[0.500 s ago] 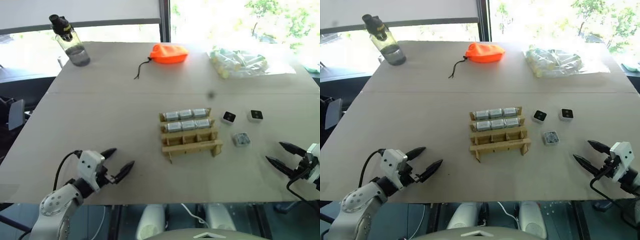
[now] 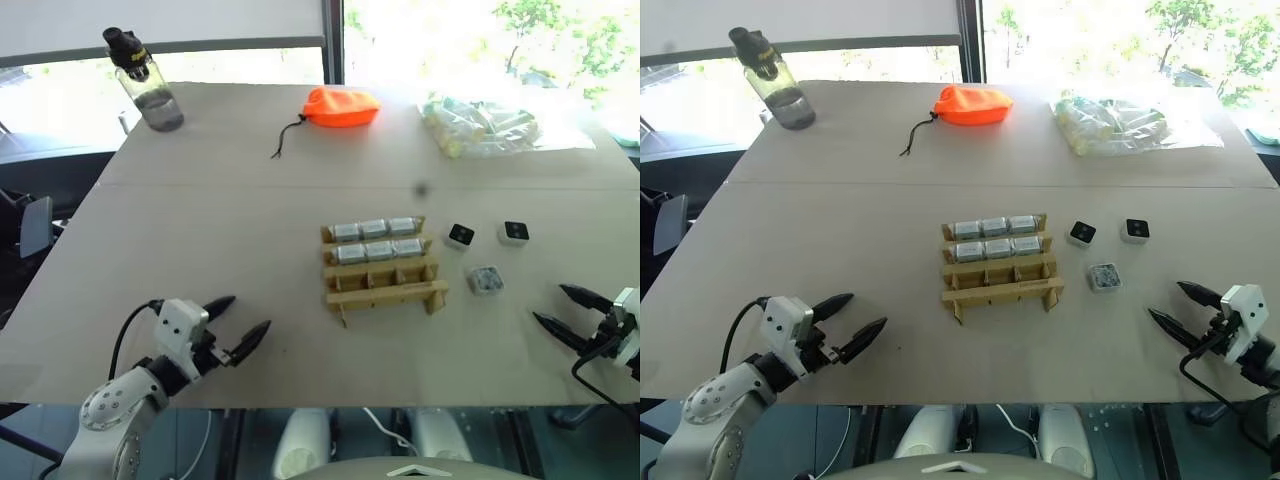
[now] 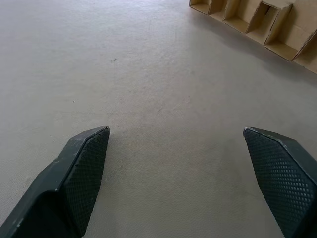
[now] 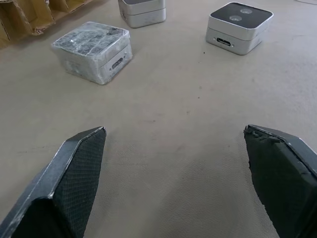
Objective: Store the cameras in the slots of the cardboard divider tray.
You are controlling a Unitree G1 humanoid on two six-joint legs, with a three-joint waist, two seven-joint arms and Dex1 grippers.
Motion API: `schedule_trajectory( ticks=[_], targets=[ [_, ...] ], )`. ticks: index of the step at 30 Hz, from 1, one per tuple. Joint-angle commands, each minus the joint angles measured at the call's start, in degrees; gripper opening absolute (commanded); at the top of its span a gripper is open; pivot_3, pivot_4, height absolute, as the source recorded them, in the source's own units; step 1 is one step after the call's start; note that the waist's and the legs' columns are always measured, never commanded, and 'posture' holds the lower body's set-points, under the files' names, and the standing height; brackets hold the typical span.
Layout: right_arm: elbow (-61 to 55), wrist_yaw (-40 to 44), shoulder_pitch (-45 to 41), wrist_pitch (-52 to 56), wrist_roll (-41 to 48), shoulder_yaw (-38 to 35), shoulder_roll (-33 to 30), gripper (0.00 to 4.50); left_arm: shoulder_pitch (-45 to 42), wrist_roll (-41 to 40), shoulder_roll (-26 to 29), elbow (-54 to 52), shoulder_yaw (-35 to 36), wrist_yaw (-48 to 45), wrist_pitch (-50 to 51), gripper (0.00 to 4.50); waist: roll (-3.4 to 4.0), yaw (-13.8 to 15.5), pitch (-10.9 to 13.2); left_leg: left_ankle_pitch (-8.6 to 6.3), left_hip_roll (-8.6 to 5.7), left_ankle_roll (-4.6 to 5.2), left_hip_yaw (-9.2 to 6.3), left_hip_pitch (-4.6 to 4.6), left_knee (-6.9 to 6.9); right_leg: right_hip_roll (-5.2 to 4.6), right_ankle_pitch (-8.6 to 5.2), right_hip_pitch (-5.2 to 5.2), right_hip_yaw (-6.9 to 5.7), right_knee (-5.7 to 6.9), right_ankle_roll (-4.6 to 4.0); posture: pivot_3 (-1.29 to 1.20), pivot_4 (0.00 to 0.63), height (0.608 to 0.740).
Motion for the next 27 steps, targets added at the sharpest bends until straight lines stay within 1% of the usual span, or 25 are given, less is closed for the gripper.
schedule_trajectory(
  ticks=[1,8,10,14,17,21,22,24,27],
  targets=[
    [-0.9,0.2,0.3,-1.2,0.5,-1.3,-0.3,4.42,0.3,-0.5,0.0,-1.4,0.4,-0.6,-0.4,4.50,0.00,0.0,0.0,0.00,0.00,0.00,0.00,0.00,0.00,0.00,0.00,0.00,0.00,0.00,0.00,0.00,0.150,0.726],
    [-2.5,-0.4,0.9,-0.8,0.7,-1.3,-0.2,4.42,-0.2,-0.5,0.2,-1.0,0.2,-1.9,-1.6,4.50,0.00,0.0,0.0,0.00,0.00,0.00,-0.02,0.00,0.00,0.01,0.00,0.00,-0.01,0.00,0.00,0.00,0.150,0.726],
    [-4.7,-0.8,1.8,-0.3,0.8,-0.9,0.3,4.42,-0.4,-0.9,0.4,-1.1,0.3,-3.0,-2.2,4.50,0.00,0.0,0.0,0.00,0.00,0.00,-0.01,0.00,0.00,0.01,0.00,0.00,0.00,0.00,0.00,0.00,0.150,0.726],
    [-11.0,-2.1,5.1,1.5,0.6,0.6,1.8,4.42,-0.2,-2.6,1.6,-2.5,0.2,-7.2,-2.6,4.50,0.00,0.0,0.0,0.00,0.02,0.00,-0.04,-0.01,0.00,0.02,0.00,0.00,-0.02,0.01,0.00,0.00,0.150,0.726],
    [-16.8,-4.5,8.0,2.6,0.1,2.2,3.9,4.42,1.0,-3.4,4.7,-4.2,-0.8,-13.4,-3.3,4.50,-0.01,0.0,0.0,0.00,0.04,-0.01,-0.08,-0.02,0.00,0.02,-0.01,-0.01,-0.05,0.01,0.00,0.00,0.150,0.726],
    [-23.2,-10.8,10.0,4.1,-1.9,4.2,7.3,4.42,0.2,-6.4,8.4,-5.0,-0.3,-19.6,-2.8,4.50,0.04,0.0,0.0,0.00,0.06,-0.01,-0.03,-0.01,0.01,-0.02,-0.03,-0.02,-0.03,0.01,0.02,0.00,0.150,0.726],
    [-24.4,-14.9,9.7,3.8,-4.6,5.2,9.0,4.42,-1.0,-7.2,9.8,-5.0,-0.3,-21.5,-2.5,4.50,0.03,0.0,0.0,0.00,0.05,-0.01,-0.01,0.00,0.02,-0.05,-0.11,-0.02,-0.02,0.01,0.16,0.00,0.150,0.726],
    [-26.9,-21.7,9.2,4.7,-8.0,6.7,12.1,4.42,-3.2,-10.2,12.4,-5.1,0.1,-25.5,-0.9,4.50,0.00,0.0,0.0,0.00,0.06,-0.02,-0.05,0.01,0.05,-0.11,-0.13,-0.02,-0.05,0.04,0.19,0.00,0.150,0.726],
    [-31.2,-28.9,9.3,7.8,-10.7,8.9,16.1,4.42,-7.1,-13.2,16.0,-4.0,1.1,-30.3,0.3,4.50,-0.02,0.0,0.0,0.02,0.10,-0.05,-0.08,0.03,0.05,-0.06,-0.13,-0.03,-0.06,0.12,0.19,0.00,0.150,0.726]
  ],
)
